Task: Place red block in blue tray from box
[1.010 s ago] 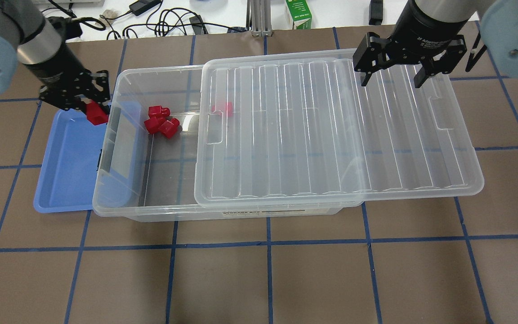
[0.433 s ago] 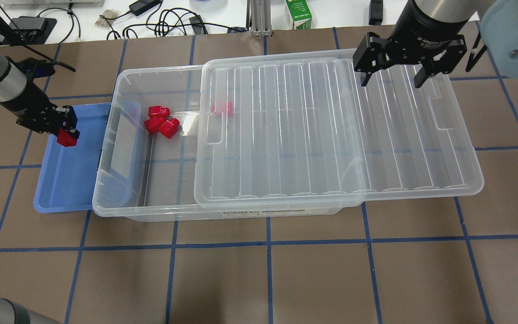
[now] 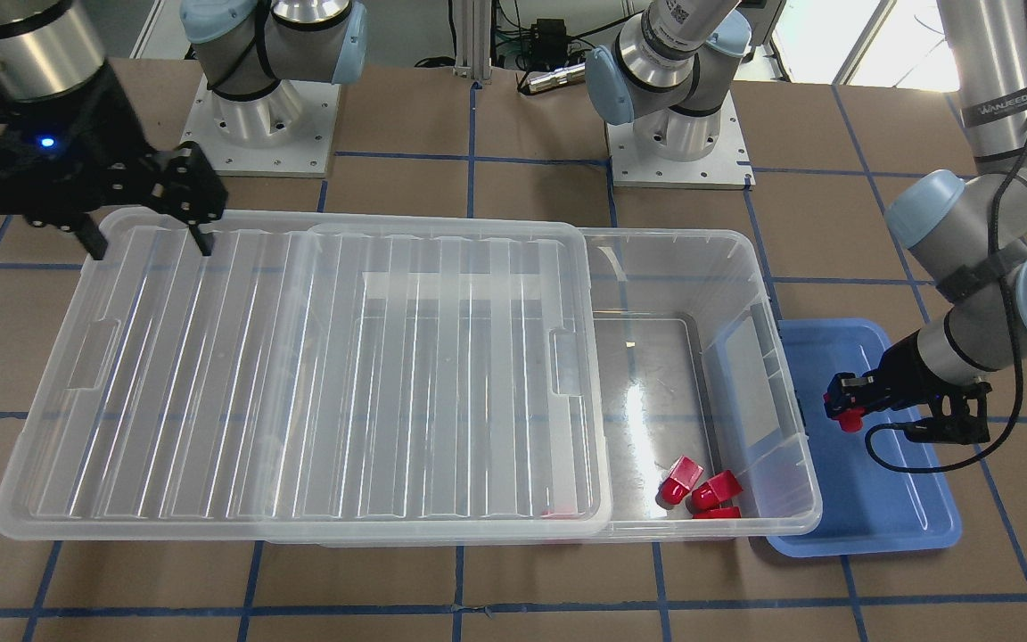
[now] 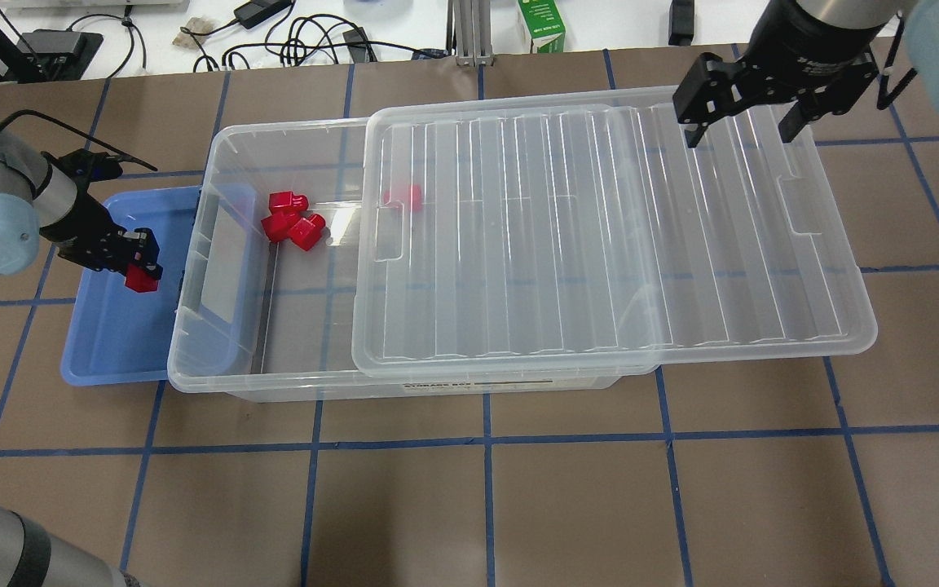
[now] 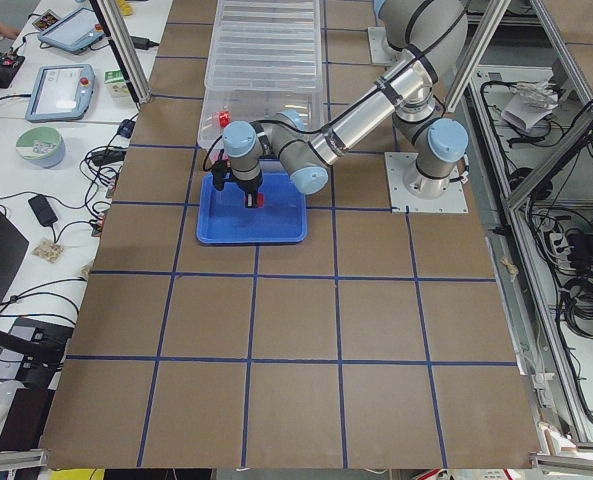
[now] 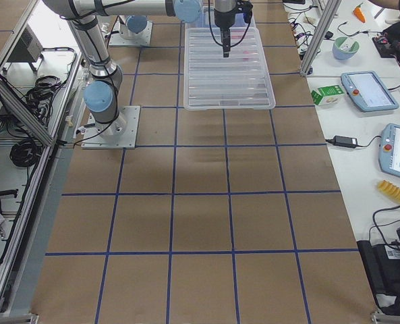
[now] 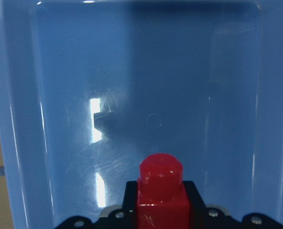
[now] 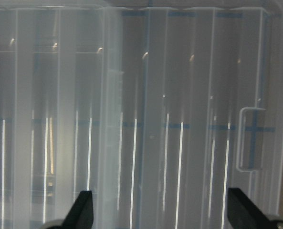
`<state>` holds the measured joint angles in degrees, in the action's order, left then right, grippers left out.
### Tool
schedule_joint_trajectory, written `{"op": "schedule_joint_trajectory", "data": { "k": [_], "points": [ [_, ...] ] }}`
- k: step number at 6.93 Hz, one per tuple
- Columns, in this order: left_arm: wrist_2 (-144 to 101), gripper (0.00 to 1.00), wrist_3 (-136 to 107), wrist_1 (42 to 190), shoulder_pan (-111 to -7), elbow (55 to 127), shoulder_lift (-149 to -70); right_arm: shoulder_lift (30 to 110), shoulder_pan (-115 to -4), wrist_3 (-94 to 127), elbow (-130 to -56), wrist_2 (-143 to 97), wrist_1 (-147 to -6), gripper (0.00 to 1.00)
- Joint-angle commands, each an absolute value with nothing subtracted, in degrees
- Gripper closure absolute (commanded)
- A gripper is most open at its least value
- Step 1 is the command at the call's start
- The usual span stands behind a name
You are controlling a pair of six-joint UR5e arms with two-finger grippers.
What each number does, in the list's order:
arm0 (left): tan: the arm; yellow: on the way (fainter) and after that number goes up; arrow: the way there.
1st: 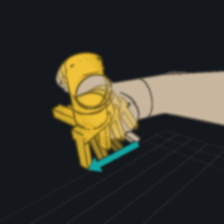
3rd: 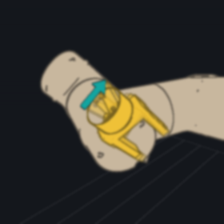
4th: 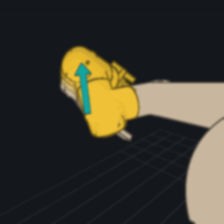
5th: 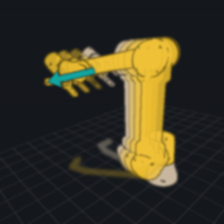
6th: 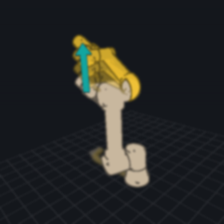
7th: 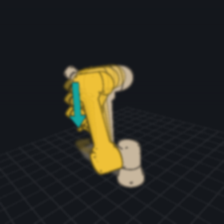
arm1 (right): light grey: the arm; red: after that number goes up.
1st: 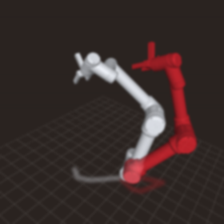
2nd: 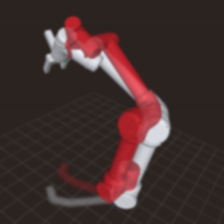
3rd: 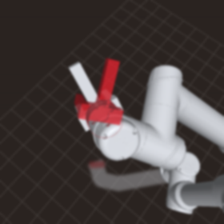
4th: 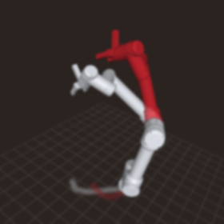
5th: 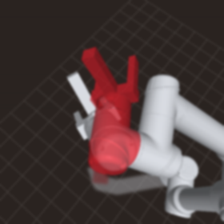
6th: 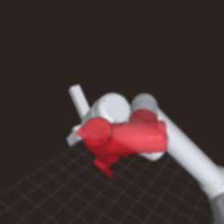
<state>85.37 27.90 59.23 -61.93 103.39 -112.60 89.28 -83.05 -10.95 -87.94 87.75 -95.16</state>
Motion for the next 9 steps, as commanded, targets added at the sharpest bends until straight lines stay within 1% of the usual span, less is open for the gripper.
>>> {"op": "schedule_joint_trajectory", "data": {
  "k": [1,2,3,4,5,6,7,9],
  "points": [
    [84.6,0.30,27.9,58.6,-61.9,103.9,-113.5,88.9,-66.9,-27.6,-88.7,87.1,-95.2,0.00],
    [85.4,0.07,27.6,58.9,-61.9,102.7,-112.2,86.5,-63.4,-31.9,-91.0,87.6,-99.5,0.00],
    [85.5,0.00,26.8,60.4,-62.3,101.0,-111.2,83.6,-62.8,-32.7,-94.3,87.7,-104.3,0.00],
    [85.7,0.00,26.0,69.7,-63.2,96.8,-108.0,81.9,-62.8,-32.3,-97.7,87.8,-108.2,0.00],
    [85.8,0.00,25.0,79.4,-64.2,90.8,-105.2,81.9,-62.8,-32.1,-100.5,87.9,-110.1,0.00],
    [86.2,0.00,24.4,85.4,-65.6,88.3,-102.5,81.8,-62.8,-31.9,-101.4,87.6,-110.2,0.00],
    [86.5,0.00,19.8,86.6,-69.1,87.4,-100.5,81.7,-62.8,-31.8,-101.5,87.6,-110.1,0.00],
    [89.4,0.00,9.0,89.9,-79.6,87.3,-95.0,81.7,-63.5,-29.9,-101.6,86.9,-110.0,0.00]
  ]
}}
